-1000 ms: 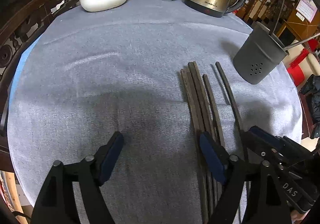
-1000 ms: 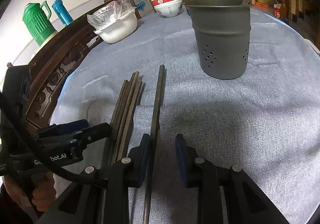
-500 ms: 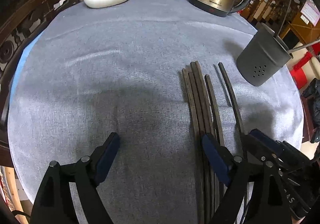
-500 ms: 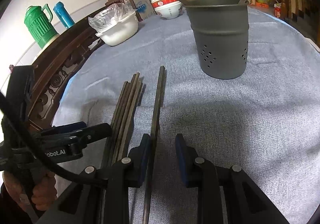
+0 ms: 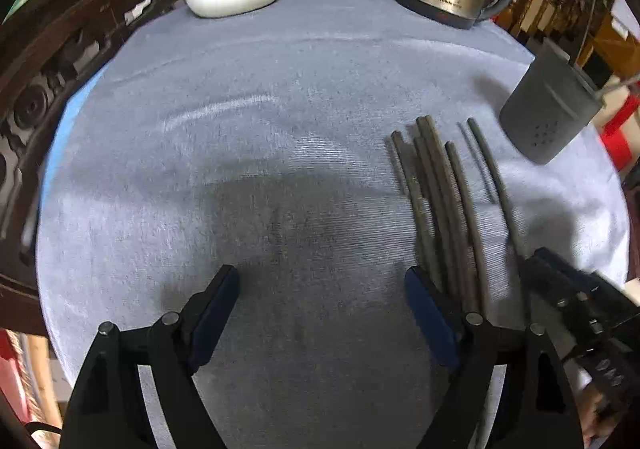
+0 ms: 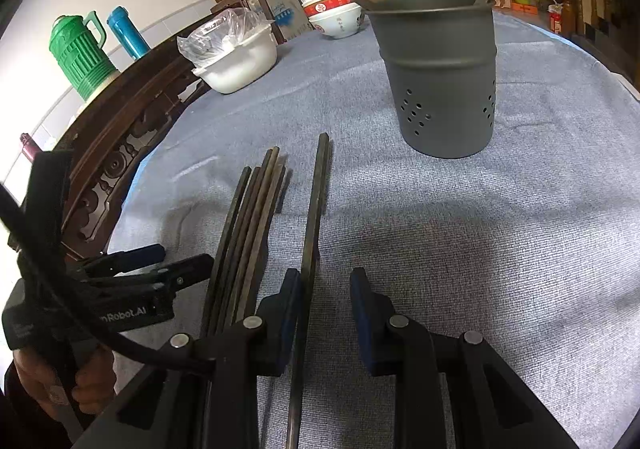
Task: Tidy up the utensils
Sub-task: 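Lower the left gripper and pinch another chopstick from the bundle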
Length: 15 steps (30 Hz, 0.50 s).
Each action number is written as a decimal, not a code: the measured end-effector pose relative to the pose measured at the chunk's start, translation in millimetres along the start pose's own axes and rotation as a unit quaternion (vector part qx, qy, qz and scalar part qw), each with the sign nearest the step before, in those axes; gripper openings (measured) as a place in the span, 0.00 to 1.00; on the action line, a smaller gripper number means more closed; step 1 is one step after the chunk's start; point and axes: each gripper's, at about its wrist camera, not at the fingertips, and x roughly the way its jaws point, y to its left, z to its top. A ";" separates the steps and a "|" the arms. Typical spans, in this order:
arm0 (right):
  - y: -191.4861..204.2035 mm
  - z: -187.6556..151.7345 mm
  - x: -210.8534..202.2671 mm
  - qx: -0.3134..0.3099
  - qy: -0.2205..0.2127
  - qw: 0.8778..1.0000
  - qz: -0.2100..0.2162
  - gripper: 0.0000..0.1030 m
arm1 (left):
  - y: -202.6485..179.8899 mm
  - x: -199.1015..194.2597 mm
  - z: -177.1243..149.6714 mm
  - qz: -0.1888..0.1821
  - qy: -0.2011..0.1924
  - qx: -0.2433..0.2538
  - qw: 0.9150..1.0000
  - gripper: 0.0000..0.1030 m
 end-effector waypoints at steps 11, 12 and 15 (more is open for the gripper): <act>0.4 0.6 0.2 -0.001 0.000 1.000 -0.001 0.28 | -12.5 -1.0 8.1 -0.018 0.005 0.006 1.000 0.83; 0.6 0.5 0.2 -0.001 0.000 1.000 -0.001 0.28 | -11.4 -0.6 7.8 -0.017 0.001 0.004 1.000 0.83; 0.6 0.5 0.3 -0.002 0.000 1.000 -0.002 0.28 | -12.7 5.4 7.6 0.008 0.002 0.013 1.000 0.80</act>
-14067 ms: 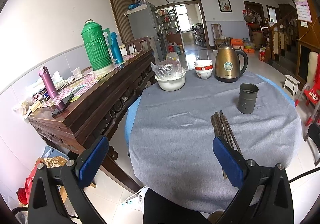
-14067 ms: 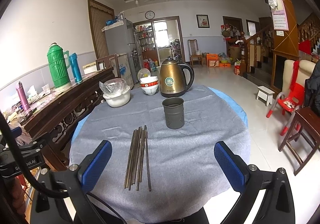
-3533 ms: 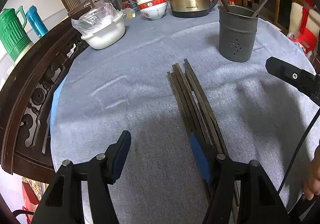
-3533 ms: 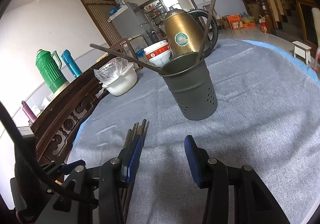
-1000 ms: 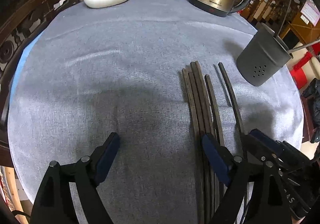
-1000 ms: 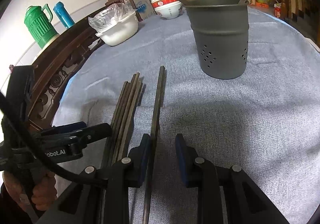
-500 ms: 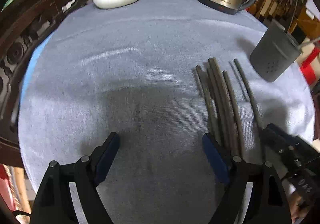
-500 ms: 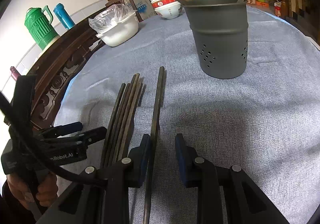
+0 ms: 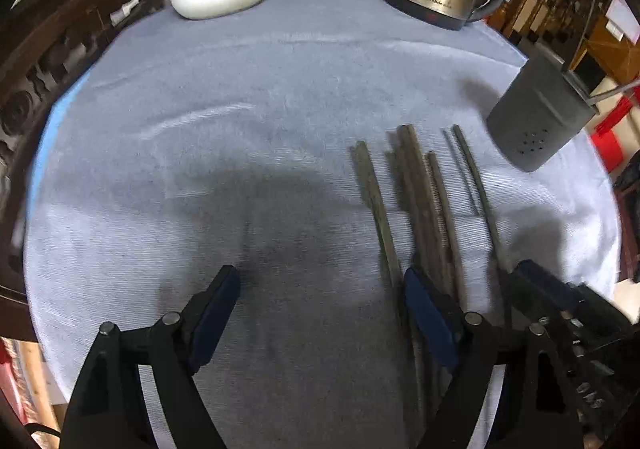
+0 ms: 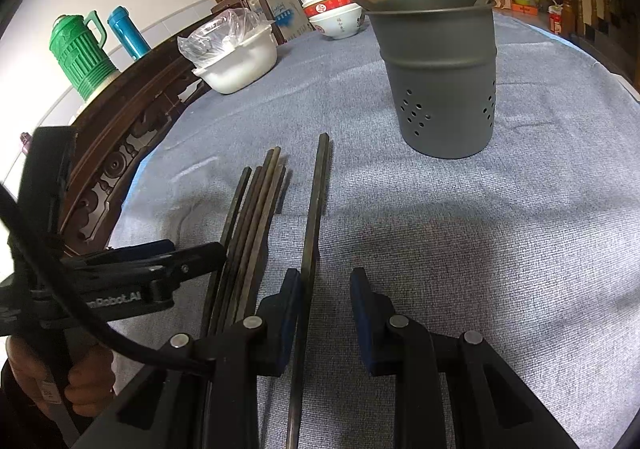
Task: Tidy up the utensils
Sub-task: 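Lower the left gripper and pinch another chopstick from the bundle, then lift the chopstick with the left gripper and drop it into the grey holder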
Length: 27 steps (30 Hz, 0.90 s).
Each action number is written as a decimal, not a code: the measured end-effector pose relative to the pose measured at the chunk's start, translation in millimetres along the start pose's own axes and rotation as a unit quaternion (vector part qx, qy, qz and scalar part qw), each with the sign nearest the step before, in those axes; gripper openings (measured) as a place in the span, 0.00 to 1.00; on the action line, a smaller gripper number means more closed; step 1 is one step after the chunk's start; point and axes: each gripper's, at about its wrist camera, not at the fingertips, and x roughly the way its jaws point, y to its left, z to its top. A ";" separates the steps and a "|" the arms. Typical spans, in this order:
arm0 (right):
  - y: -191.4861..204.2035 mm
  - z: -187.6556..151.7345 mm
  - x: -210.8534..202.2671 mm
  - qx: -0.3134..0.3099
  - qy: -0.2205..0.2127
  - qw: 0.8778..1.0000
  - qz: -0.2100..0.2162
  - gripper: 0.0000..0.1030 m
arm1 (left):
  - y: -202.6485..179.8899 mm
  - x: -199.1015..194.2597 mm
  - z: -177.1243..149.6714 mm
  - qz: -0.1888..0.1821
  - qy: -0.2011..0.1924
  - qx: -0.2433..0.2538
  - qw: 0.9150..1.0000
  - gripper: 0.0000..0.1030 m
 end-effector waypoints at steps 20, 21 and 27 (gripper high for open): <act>28.3 38.4 24.5 -0.030 0.116 0.990 -0.073 0.39 | 30.5 6.9 24.8 -0.060 0.055 -0.028 0.996 0.64; 31.8 40.7 27.0 -0.037 0.117 0.989 -0.078 0.55 | 29.9 8.8 27.4 -0.060 0.059 -0.031 0.996 0.64; 38.6 42.7 36.1 -0.072 0.099 0.986 -0.117 0.30 | 23.9 14.1 37.9 -0.026 0.062 -0.028 0.997 0.27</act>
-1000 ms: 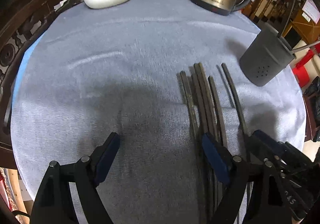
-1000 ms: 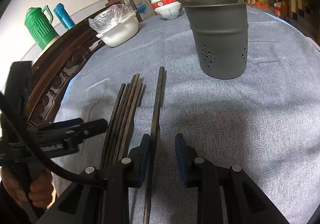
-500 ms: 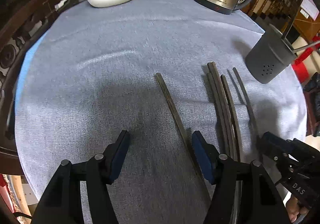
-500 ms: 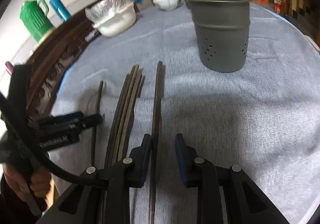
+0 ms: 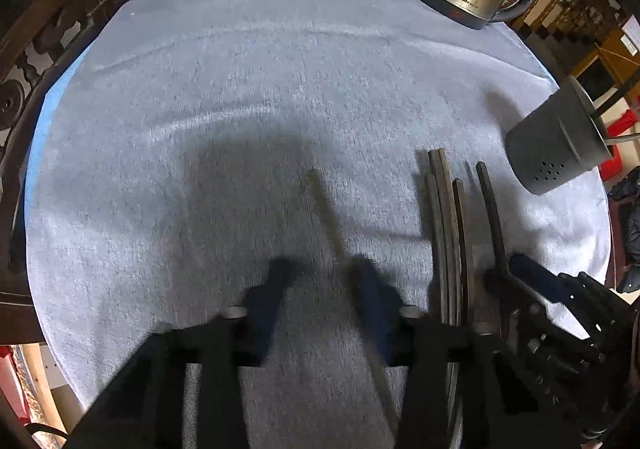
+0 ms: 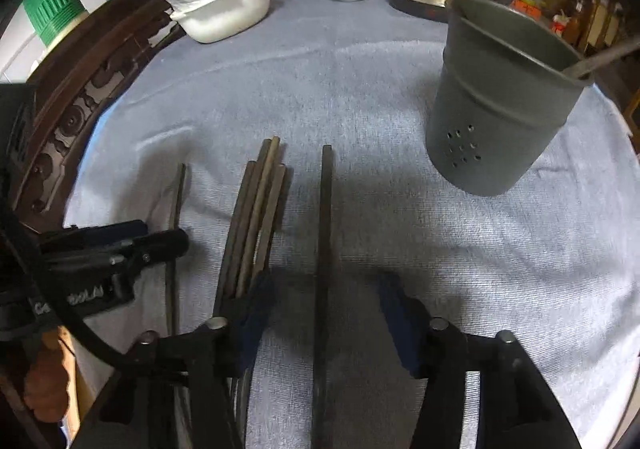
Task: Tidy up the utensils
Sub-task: 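Lift the chopstick with the left gripper and drop it into the grey holder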
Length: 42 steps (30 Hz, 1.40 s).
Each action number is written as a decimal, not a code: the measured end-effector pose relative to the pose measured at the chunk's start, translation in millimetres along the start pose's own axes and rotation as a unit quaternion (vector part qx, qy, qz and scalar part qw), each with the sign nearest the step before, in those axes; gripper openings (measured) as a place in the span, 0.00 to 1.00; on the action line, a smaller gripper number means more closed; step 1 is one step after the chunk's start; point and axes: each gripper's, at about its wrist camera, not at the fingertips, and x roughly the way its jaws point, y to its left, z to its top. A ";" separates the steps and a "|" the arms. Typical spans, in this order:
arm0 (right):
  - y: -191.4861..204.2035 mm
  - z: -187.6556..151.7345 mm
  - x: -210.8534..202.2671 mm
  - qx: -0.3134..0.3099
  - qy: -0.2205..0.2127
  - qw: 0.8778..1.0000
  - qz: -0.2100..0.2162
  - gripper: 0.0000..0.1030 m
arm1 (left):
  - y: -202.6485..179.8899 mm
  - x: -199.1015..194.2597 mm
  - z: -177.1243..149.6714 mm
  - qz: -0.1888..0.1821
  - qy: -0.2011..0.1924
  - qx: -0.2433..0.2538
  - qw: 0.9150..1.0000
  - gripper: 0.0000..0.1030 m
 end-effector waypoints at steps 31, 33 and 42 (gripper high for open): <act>-99.7 -8.9 -210.4 0.118 -0.511 0.845 0.100 0.06 | -67.5 -241.8 7.3 -0.120 -0.325 0.072 0.935 0.05; -104.5 1.7 -208.0 0.130 -0.524 0.838 0.082 0.06 | -81.8 -251.3 16.0 -0.124 -0.349 0.082 0.925 0.05; -114.4 39.3 -191.6 0.171 -0.546 0.820 0.011 0.06 | -134.1 -236.1 68.0 -0.134 -0.382 0.081 0.911 0.05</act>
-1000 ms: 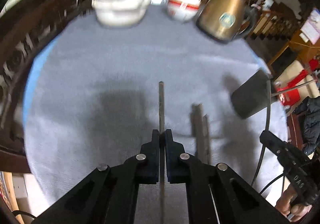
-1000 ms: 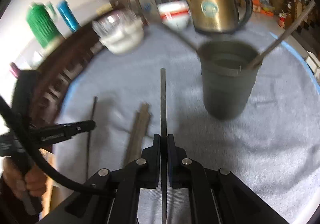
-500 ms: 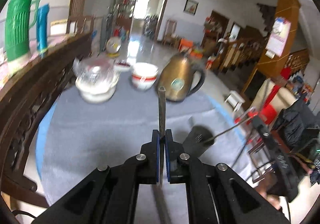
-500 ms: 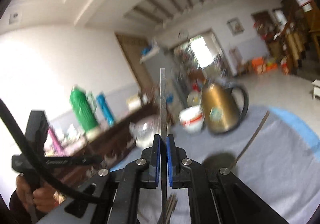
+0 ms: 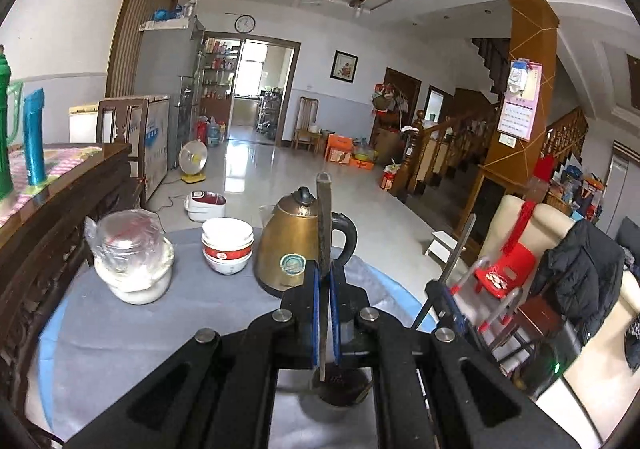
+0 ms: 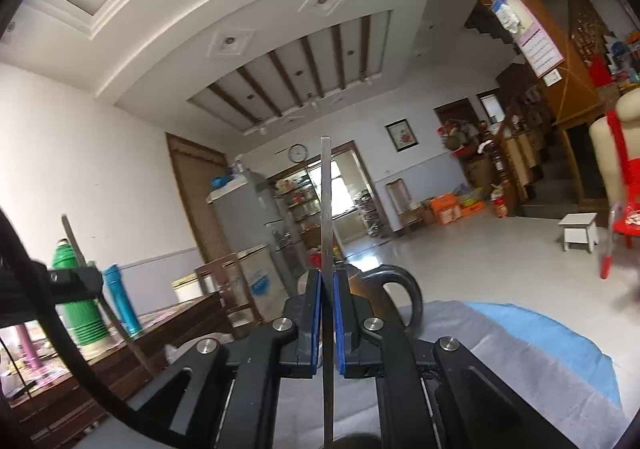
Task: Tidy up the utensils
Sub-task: 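Lift the chopstick with the left gripper and drop it into the grey holder, then open the left gripper and withdraw it from the holder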
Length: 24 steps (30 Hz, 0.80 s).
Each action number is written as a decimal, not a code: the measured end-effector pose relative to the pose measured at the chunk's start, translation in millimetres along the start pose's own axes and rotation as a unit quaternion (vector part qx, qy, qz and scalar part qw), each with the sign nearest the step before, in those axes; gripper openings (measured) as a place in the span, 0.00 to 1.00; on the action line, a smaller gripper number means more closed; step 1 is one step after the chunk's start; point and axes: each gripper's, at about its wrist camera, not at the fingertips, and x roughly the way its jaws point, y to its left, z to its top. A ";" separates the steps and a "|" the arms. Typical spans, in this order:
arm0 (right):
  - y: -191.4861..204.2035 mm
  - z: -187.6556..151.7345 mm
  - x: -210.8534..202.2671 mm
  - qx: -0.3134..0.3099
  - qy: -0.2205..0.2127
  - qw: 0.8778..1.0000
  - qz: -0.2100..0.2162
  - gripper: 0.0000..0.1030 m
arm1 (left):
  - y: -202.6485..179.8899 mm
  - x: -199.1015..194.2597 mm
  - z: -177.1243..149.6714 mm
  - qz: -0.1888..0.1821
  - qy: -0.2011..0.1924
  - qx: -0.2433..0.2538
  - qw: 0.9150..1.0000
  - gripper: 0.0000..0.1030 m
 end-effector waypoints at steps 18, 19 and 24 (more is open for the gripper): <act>-7.6 -46.0 24.7 -0.038 0.102 0.994 -0.003 0.08 | -6.8 69.4 -48.4 0.037 0.108 0.009 0.993 0.05; -10.2 -47.4 21.5 -0.038 0.112 0.993 0.002 0.08 | -7.2 65.3 -47.5 0.038 0.107 0.014 0.993 0.07; -17.2 -49.5 8.3 -0.028 0.164 0.985 0.035 0.09 | 0.7 23.9 -40.1 0.050 0.077 0.029 0.995 0.44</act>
